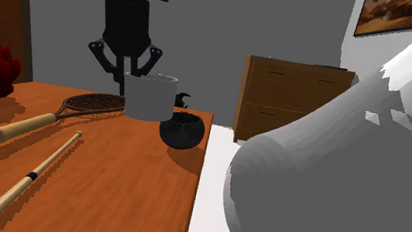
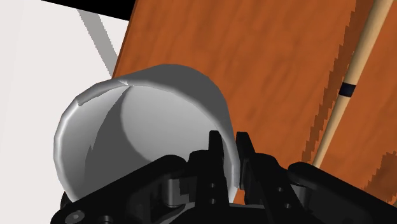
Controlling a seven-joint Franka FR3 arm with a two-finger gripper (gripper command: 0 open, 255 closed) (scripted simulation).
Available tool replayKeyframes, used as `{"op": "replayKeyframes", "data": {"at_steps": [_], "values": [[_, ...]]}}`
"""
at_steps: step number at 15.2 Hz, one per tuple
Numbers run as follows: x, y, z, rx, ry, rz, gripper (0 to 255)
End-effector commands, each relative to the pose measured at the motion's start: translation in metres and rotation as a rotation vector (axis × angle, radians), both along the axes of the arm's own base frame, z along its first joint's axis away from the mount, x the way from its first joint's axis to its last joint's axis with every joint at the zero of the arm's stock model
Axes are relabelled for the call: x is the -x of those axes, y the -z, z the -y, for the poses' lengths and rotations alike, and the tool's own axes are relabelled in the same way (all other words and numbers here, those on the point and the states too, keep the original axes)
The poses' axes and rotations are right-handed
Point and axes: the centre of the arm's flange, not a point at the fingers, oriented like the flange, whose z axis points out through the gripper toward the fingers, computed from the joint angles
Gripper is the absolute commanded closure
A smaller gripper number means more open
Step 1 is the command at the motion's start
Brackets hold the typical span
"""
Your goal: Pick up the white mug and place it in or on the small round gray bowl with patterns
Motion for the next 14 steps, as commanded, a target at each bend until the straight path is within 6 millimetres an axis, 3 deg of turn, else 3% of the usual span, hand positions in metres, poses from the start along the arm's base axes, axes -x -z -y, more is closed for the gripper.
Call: {"op": "replayKeyframes", "data": {"at_steps": [1, 3, 14], "values": [[0.001, -0.011, 0.000, 0.000, 0.000, 0.000, 255], [0.001, -0.019, 0.000, 0.000, 0.000, 0.000, 255], [-0.134, -0.028, 0.053, 0.000, 0.000, 0.000, 255]]}}
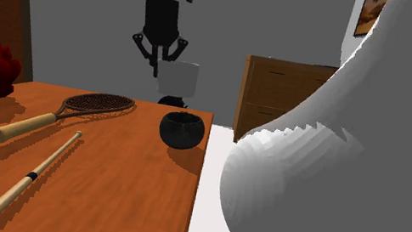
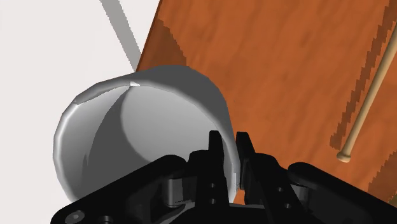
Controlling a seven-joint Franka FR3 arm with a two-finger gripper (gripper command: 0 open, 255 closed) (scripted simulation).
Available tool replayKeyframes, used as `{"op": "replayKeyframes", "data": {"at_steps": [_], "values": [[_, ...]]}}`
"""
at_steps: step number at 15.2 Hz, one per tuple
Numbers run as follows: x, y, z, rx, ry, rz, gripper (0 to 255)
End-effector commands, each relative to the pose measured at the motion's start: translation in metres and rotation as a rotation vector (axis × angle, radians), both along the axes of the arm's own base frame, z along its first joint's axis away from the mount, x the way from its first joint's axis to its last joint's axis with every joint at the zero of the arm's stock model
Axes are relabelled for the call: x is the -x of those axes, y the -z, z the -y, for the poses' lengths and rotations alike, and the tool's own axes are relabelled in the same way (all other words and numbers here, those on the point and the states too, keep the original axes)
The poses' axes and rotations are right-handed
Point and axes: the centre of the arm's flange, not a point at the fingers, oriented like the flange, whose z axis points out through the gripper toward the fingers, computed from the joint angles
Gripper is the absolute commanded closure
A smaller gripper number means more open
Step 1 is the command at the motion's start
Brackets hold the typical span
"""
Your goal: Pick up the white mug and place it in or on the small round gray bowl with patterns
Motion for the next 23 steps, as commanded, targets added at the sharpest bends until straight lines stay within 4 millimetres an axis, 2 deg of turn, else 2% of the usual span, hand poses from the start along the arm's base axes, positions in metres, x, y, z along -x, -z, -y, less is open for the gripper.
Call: {"op": "replayKeyframes", "data": {"at_steps": [1, 5, 6, 22, 23], "values": [[-0.022, -0.001, 0.009, 0.000, 0.000, 0.000, 255], [-0.071, -0.004, 0.028, 0.000, 0.000, 0.000, 255], [-0.089, -0.005, 0.036, 0.000, 0.000, 0.000, 255], [-0.089, 0.079, 0.036, 0.000, 0.000, 0.000, 255], [-0.089, 0.079, 0.036, 0.000, 0.000, 0.000, 255]]}}
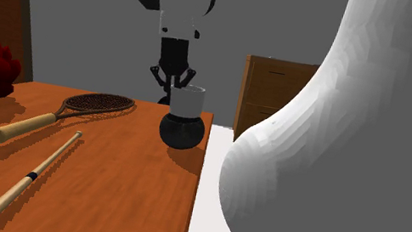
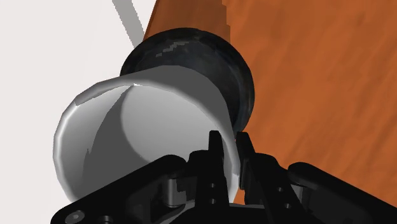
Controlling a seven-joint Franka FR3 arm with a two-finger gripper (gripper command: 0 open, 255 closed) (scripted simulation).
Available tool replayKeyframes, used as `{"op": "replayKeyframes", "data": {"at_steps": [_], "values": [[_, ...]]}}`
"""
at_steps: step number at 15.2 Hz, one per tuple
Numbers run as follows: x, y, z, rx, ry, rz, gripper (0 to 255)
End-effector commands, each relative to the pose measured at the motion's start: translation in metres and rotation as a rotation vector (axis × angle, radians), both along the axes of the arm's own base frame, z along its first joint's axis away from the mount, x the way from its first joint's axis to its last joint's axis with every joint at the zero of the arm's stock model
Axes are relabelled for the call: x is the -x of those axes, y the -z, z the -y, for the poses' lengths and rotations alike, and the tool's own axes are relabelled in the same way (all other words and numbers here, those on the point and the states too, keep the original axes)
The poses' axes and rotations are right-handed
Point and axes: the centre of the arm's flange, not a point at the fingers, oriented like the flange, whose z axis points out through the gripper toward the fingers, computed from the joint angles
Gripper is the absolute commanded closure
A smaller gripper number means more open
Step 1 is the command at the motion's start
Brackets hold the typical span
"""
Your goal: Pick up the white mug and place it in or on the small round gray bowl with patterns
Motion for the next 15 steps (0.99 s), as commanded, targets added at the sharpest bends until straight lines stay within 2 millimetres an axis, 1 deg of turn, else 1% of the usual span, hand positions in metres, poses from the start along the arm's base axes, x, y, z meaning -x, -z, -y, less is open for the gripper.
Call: {"op": "replayKeyframes", "data": {"at_steps": [1, 7, 8, 13, 15], "values": [[-0.001, 0.003, 0.000, 0.000, 0.000, 0.001, 255], [-0.001, 0.003, 0.000, 0.000, 0.000, 0.001, 255], [-0.001, 0.003, 0.000, 0.000, 0.000, 0.001, 0], [-0.001, 0.003, 0.000, 0.000, 0.000, 0.001, 0], [-0.001, -0.024, -0.001, 0.000, 0.000, 0.001, 0]]}}
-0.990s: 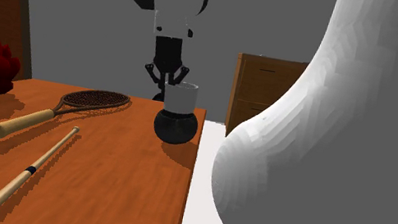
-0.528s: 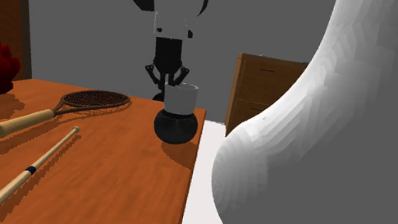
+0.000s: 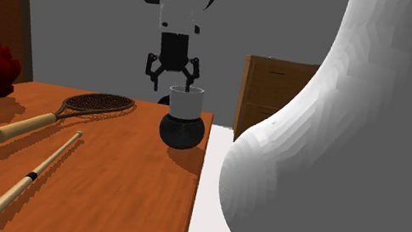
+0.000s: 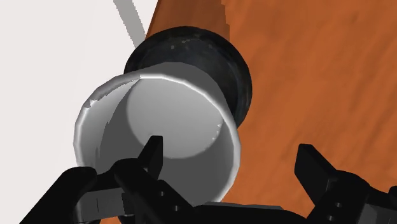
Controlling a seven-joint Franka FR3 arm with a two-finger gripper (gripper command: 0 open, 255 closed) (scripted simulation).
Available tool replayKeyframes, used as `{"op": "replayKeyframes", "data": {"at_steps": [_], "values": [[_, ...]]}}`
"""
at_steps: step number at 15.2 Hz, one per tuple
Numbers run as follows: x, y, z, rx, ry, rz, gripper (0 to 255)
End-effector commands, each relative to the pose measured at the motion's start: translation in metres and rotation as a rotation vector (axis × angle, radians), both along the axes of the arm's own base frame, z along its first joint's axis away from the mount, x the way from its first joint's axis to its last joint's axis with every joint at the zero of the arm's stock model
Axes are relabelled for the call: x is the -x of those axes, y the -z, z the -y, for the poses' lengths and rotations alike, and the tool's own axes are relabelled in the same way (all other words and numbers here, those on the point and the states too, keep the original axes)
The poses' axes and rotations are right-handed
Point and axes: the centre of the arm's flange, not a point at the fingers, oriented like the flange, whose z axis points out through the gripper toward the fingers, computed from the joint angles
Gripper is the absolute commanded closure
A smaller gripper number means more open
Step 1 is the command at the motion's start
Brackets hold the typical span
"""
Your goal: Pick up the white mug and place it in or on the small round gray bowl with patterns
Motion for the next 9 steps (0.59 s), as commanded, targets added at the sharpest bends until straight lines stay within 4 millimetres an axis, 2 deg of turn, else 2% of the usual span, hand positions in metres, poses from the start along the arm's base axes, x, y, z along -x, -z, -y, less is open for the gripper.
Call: {"op": "replayKeyframes", "data": {"at_steps": [1, 2, 9], "values": [[0.001, -0.024, -0.001, 0.000, 0.000, -0.001, 0], [0.001, -0.034, -0.001, 0.000, 0.000, -0.001, 0], [0.001, -0.034, -0.001, 0.000, 0.000, -0.001, 0]]}}
